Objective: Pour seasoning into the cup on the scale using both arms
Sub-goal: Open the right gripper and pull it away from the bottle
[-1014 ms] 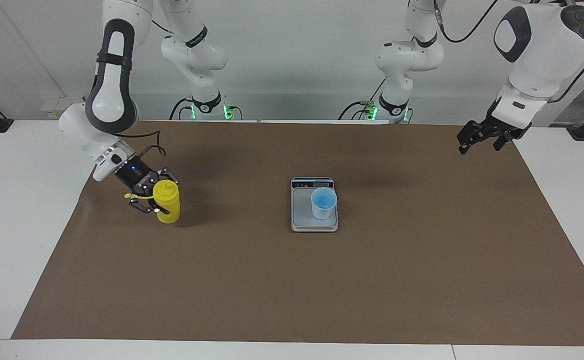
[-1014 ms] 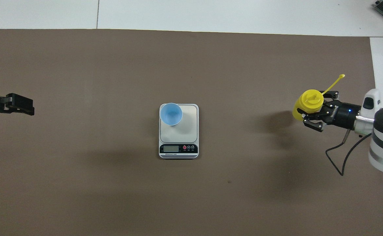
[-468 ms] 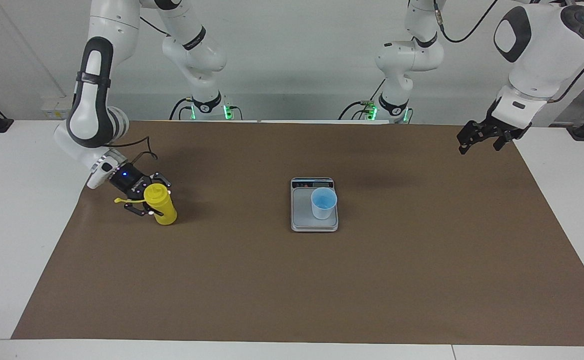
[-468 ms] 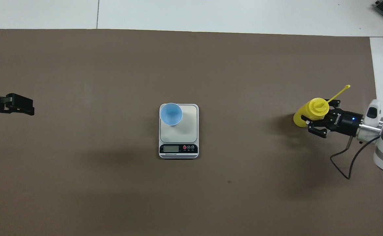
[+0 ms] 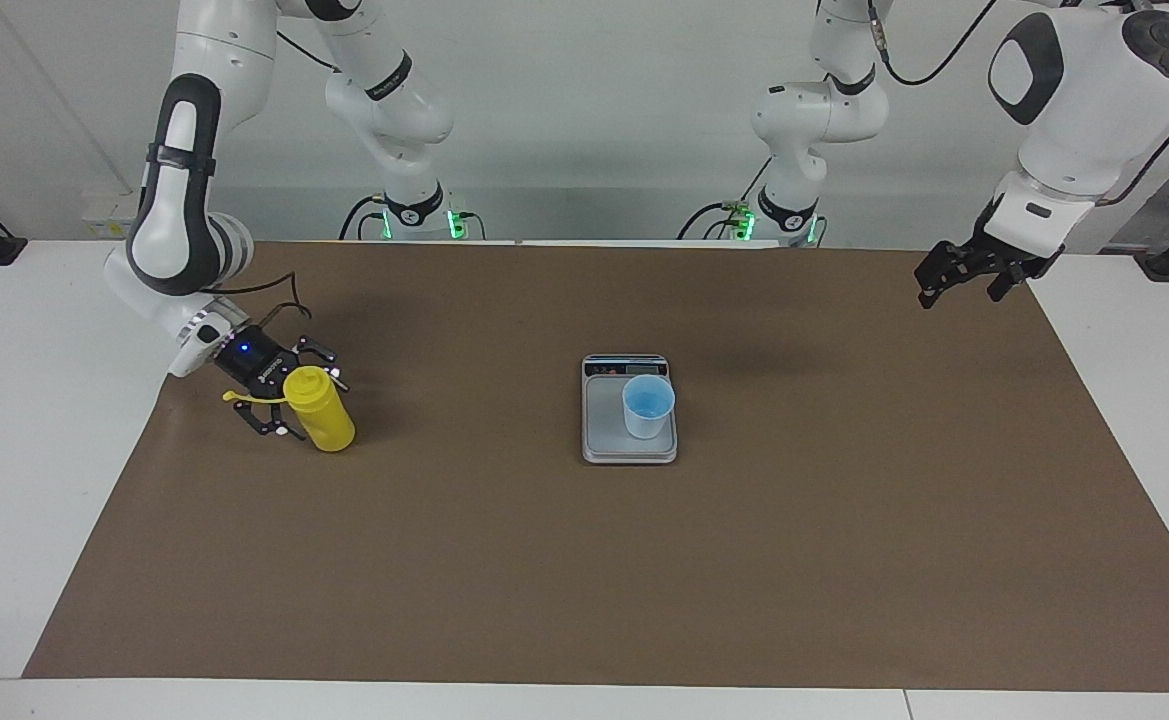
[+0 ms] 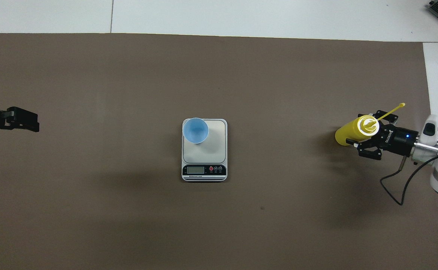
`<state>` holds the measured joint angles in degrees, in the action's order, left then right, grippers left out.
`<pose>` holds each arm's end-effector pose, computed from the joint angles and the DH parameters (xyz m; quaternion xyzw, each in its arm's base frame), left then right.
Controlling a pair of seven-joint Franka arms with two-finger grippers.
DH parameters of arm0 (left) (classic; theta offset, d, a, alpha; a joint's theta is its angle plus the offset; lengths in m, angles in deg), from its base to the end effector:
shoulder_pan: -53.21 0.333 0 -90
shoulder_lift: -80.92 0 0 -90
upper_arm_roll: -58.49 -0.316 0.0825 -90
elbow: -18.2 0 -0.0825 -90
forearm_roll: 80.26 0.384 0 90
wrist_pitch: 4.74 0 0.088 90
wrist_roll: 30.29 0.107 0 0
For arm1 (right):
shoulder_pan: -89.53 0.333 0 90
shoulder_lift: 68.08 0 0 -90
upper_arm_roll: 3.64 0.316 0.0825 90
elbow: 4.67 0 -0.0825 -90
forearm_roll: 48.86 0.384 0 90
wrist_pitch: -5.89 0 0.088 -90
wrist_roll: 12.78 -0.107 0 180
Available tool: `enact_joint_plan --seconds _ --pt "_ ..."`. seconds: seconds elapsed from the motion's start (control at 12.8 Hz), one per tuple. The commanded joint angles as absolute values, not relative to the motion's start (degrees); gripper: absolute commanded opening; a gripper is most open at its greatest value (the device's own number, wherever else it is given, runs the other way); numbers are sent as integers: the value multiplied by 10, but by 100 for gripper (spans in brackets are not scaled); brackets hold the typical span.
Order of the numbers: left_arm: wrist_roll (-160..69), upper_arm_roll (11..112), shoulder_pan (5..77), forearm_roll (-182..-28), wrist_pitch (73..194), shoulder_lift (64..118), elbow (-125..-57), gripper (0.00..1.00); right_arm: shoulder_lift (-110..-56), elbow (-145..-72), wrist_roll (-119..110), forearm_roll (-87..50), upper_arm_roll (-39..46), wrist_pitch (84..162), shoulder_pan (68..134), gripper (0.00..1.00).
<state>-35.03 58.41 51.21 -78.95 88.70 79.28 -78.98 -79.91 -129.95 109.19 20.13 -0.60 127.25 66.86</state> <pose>0.5474 -0.0160 0.5861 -0.9995 -0.0237 0.0176 0.0124 0.5270 -0.1430 0.2938 -0.7891 -0.4095 -0.3809 0.2539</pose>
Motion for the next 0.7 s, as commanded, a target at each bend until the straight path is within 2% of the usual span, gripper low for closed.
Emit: enact_joint_plan --seconds 0.0,0.31,0.62 --pt "-349 581 512 -796 882 783 -800 100 -792 -1302 1107 163 -2 1259 641 100" --pt "-349 581 512 -796 882 783 -800 100 -791 -1298 1102 34 -4 1266 605 100" --pt "-349 581 512 -796 882 783 -801 100 -772 -1267 1037 -79 -15 1265 601 100"
